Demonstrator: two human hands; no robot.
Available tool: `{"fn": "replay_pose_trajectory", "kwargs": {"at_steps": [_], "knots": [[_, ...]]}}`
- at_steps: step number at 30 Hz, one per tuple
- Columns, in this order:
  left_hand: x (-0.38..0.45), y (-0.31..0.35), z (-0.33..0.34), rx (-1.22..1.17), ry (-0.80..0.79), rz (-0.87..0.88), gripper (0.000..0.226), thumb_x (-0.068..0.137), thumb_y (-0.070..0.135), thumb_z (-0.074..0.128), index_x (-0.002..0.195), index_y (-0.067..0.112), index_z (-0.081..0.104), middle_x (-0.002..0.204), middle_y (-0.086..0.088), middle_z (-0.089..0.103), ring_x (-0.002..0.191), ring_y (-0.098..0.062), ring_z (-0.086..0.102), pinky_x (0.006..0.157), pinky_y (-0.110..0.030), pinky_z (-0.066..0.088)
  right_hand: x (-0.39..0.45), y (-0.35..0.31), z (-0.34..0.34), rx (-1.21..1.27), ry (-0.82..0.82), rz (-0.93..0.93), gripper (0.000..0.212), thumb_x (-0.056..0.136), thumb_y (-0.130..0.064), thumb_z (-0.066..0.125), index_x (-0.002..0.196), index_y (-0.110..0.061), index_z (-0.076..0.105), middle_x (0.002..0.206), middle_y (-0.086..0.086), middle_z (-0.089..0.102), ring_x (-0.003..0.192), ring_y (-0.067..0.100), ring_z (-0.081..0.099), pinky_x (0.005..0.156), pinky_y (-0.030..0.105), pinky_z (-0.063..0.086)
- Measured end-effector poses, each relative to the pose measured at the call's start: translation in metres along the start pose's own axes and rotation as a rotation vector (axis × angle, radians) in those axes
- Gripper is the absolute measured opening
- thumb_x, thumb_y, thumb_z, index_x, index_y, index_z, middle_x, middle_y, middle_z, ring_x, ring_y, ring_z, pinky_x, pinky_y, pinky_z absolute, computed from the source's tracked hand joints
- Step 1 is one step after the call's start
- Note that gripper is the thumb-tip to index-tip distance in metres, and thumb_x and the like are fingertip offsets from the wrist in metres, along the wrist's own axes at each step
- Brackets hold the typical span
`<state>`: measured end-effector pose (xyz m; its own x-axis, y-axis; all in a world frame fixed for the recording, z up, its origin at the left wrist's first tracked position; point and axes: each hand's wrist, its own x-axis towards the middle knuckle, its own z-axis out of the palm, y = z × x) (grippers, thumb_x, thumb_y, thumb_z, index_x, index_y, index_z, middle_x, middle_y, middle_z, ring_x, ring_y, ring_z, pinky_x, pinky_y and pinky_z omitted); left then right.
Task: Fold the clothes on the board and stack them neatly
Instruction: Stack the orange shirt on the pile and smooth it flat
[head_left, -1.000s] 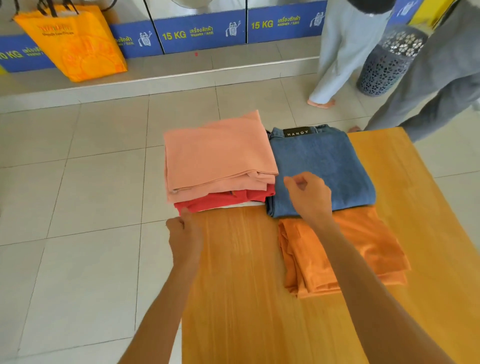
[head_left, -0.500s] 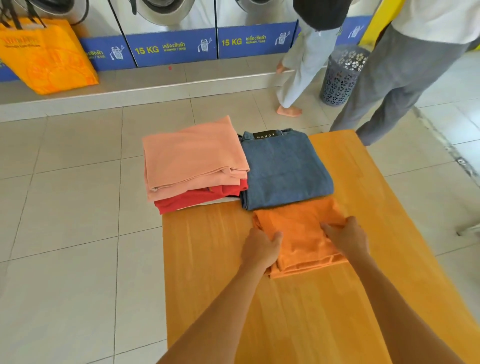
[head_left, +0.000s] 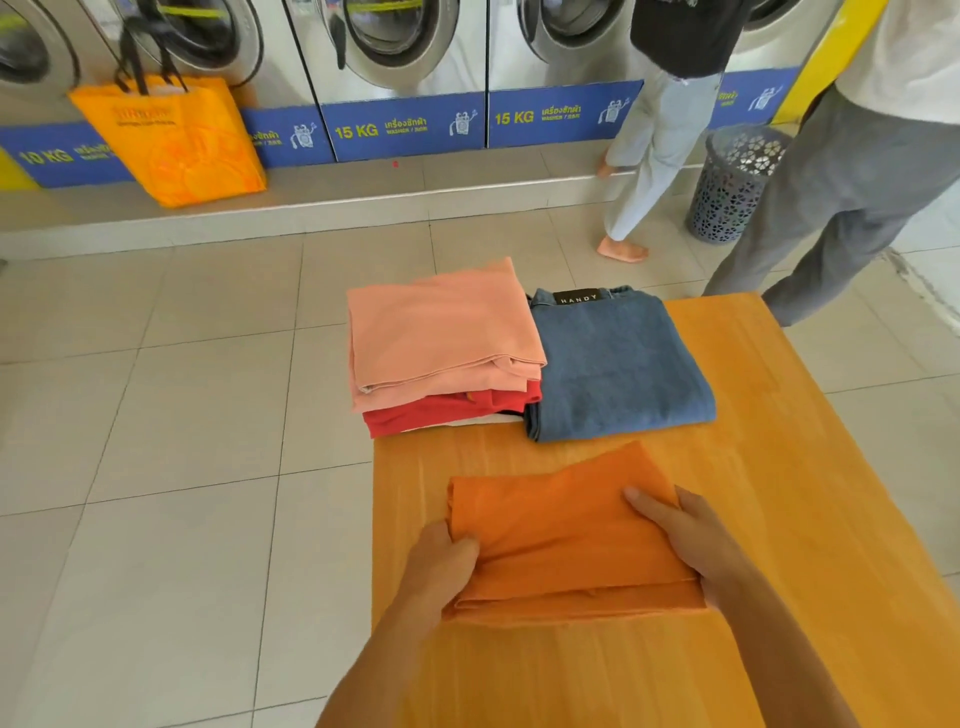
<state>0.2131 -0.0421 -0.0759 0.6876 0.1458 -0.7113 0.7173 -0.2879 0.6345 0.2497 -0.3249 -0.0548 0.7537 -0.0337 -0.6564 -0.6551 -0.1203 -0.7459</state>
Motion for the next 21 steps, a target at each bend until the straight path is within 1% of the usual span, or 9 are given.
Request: {"fn": "replay_pose_trajectory", "kwargs": {"at_steps": [3, 6, 8, 11, 15, 16, 18, 19, 21], "knots": [[-0.003, 0.029, -0.038, -0.100, 0.108, 0.072, 0.006, 0.088, 0.017, 0.049, 0.090, 0.017, 0.055, 0.078, 0.000, 0.058, 0.070, -0.017, 0.059, 0.054, -0.027, 0.046, 0.005, -0.048, 0.020, 0.012, -0.024, -0.142, 0.045, 0.069, -0.054, 0.083, 0.103, -0.026, 0.076, 0.098, 0.000, 0.079, 0.088, 0.020, 0.076, 0.069, 0.035, 0.059], [0.001, 0.078, -0.084, -0.168, 0.228, 0.198, 0.008, 0.083, 0.011, 0.050, 0.084, 0.016, 0.057, 0.067, 0.002, 0.054, 0.061, -0.016, 0.056, 0.043, -0.022, 0.041, 0.020, -0.110, 0.043, 0.025, -0.058, -0.270, 0.029, 0.074, -0.055, 0.080, 0.093, -0.033, 0.077, 0.095, -0.005, 0.079, 0.084, 0.015, 0.076, 0.060, 0.027, 0.060], [0.008, 0.112, -0.114, -0.188, 0.313, 0.277, 0.013, 0.078, 0.007, 0.049, 0.072, 0.018, 0.052, 0.056, 0.006, 0.047, 0.051, -0.014, 0.049, 0.037, -0.021, 0.035, 0.036, -0.152, 0.062, 0.006, -0.080, -0.353, 0.032, 0.077, -0.057, 0.077, 0.096, -0.031, 0.076, 0.096, -0.006, 0.078, 0.085, 0.014, 0.076, 0.066, 0.031, 0.061], [0.028, 0.153, -0.151, -0.212, 0.431, 0.359, 0.021, 0.077, 0.003, 0.047, 0.064, 0.019, 0.046, 0.049, 0.008, 0.038, 0.043, -0.011, 0.039, 0.032, -0.019, 0.027, 0.070, -0.204, 0.093, -0.016, -0.107, -0.439, 0.030, 0.085, -0.050, 0.072, 0.102, -0.026, 0.072, 0.100, -0.002, 0.078, 0.093, 0.020, 0.075, 0.081, 0.041, 0.061], [0.067, 0.180, -0.177, -0.214, 0.524, 0.380, 0.017, 0.075, 0.002, 0.044, 0.064, 0.015, 0.046, 0.057, 0.002, 0.038, 0.050, -0.017, 0.039, 0.042, -0.024, 0.026, 0.116, -0.241, 0.128, -0.067, -0.063, -0.489, 0.021, 0.093, -0.043, 0.065, 0.101, -0.024, 0.069, 0.105, 0.004, 0.073, 0.099, 0.026, 0.070, 0.088, 0.045, 0.058], [0.077, 0.181, -0.178, -0.199, 0.533, 0.356, 0.015, 0.076, 0.002, 0.045, 0.068, 0.014, 0.050, 0.060, 0.000, 0.042, 0.054, -0.019, 0.042, 0.044, -0.024, 0.029, 0.128, -0.242, 0.132, -0.127, -0.030, -0.508, 0.024, 0.095, -0.042, 0.062, 0.101, -0.019, 0.069, 0.104, 0.006, 0.072, 0.099, 0.028, 0.069, 0.088, 0.045, 0.057], [0.095, 0.171, -0.170, -0.109, 0.503, 0.249, 0.018, 0.080, 0.003, 0.045, 0.089, 0.007, 0.060, 0.075, -0.007, 0.054, 0.068, -0.026, 0.052, 0.050, -0.028, 0.036, 0.150, -0.230, 0.135, -0.346, 0.061, -0.536, 0.036, 0.099, -0.039, 0.054, 0.102, -0.006, 0.068, 0.099, 0.012, 0.070, 0.098, 0.034, 0.066, 0.080, 0.042, 0.053], [0.102, 0.163, -0.163, -0.055, 0.465, 0.181, 0.025, 0.082, 0.003, 0.045, 0.102, 0.004, 0.060, 0.085, -0.010, 0.058, 0.076, -0.028, 0.056, 0.054, -0.030, 0.040, 0.158, -0.219, 0.134, -0.448, 0.090, -0.520, 0.039, 0.101, -0.039, 0.051, 0.103, -0.003, 0.065, 0.097, 0.013, 0.067, 0.099, 0.036, 0.064, 0.076, 0.040, 0.049], [0.113, 0.148, -0.151, -0.001, 0.405, 0.107, 0.035, 0.086, 0.002, 0.044, 0.118, 0.002, 0.055, 0.104, -0.016, 0.062, 0.093, -0.032, 0.061, 0.065, -0.036, 0.047, 0.172, -0.198, 0.131, -0.541, 0.087, -0.477, 0.039, 0.102, -0.040, 0.049, 0.110, -0.003, 0.061, 0.105, 0.012, 0.061, 0.103, 0.035, 0.061, 0.076, 0.036, 0.042]]}}
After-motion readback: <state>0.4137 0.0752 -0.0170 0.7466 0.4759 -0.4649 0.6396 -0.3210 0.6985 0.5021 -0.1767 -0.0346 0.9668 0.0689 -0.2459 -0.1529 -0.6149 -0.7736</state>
